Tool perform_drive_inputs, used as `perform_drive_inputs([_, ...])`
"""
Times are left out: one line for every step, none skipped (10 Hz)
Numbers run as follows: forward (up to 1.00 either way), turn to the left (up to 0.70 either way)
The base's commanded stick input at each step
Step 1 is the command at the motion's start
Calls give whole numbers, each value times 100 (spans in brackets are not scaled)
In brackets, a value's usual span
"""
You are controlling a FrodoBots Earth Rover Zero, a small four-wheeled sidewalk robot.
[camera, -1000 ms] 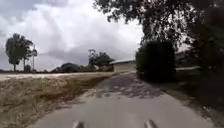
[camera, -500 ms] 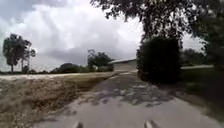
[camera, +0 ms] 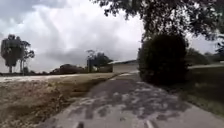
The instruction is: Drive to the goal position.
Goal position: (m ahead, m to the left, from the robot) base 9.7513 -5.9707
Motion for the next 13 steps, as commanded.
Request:
perform_drive_inputs([85,0])
perform_drive_inputs([85,0])
perform_drive_inputs([85,0])
perform_drive_inputs([85,0])
perform_drive_inputs([85,0])
perform_drive_inputs([85,0])
perform_drive_inputs([85,-4])
perform_drive_inputs([85,-22])
perform_drive_inputs([85,0])
perform_drive_inputs([85,0])
perform_drive_inputs([85,0])
perform_drive_inputs([85,0])
perform_drive_inputs([85,0])
